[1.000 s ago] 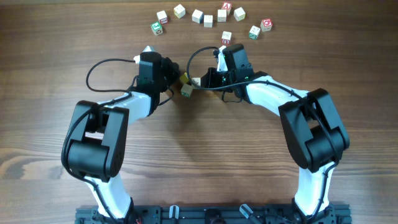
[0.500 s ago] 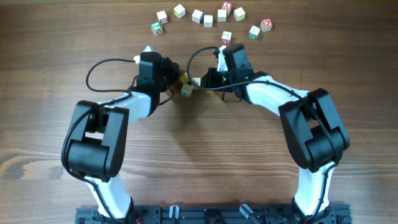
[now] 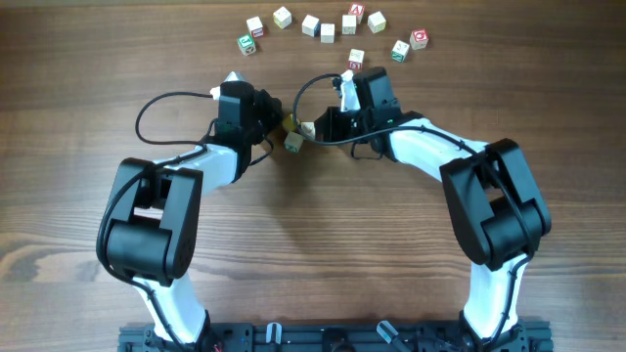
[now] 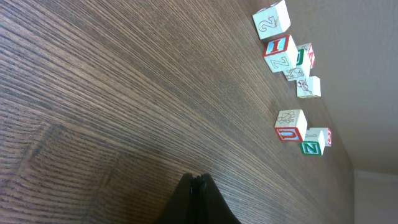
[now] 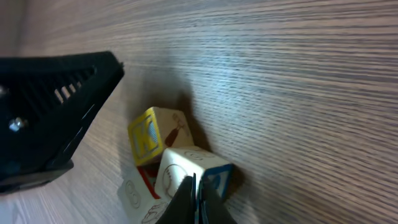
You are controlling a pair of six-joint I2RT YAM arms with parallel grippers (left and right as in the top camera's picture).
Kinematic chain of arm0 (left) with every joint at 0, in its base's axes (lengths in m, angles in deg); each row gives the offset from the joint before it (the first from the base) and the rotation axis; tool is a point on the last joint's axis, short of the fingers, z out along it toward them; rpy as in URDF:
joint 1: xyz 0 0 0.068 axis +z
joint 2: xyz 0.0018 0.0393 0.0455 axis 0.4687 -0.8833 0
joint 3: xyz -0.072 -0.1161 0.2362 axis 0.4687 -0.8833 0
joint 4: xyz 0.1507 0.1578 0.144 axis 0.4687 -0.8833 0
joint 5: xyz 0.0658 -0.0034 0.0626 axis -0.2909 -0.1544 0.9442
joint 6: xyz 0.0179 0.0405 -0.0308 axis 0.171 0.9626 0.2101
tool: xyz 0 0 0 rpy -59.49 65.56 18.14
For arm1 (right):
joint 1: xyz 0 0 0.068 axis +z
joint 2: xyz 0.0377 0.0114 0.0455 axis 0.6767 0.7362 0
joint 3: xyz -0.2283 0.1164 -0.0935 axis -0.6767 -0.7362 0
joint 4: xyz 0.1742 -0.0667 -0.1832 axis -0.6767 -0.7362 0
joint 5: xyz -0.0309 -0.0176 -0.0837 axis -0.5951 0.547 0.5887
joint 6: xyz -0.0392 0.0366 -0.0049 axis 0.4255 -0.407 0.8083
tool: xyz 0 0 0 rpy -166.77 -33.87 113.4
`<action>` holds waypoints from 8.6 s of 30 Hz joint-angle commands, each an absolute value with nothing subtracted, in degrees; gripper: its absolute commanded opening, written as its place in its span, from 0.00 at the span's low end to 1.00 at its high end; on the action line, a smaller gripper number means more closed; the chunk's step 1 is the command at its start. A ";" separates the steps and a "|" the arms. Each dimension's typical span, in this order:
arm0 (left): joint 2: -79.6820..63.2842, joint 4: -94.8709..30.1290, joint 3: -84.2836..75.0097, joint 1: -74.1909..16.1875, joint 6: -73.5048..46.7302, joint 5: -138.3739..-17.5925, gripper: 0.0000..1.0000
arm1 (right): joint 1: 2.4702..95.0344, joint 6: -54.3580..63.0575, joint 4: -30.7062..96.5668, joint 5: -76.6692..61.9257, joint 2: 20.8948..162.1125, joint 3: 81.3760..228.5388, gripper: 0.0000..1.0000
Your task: Form a circle
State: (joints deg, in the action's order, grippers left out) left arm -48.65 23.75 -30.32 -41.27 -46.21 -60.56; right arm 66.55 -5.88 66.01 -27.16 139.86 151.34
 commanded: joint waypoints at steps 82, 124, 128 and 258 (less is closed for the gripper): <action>-37.43 -10.70 -29.31 -37.36 -63.56 -30.38 0.04 | 75.43 1.68 70.84 -13.48 140.47 151.19 0.05; -37.43 -11.09 -29.31 -37.36 -63.56 -30.31 0.04 | 75.41 1.66 70.29 -13.48 141.37 151.19 0.05; -37.43 -11.09 -29.31 -37.36 -63.56 -30.31 0.04 | 75.41 1.71 70.12 -13.46 141.37 151.21 0.05; -3.03 -36.62 -29.31 -37.58 -46.34 -26.27 0.04 | 68.17 -14.71 66.82 -11.43 142.40 151.25 0.04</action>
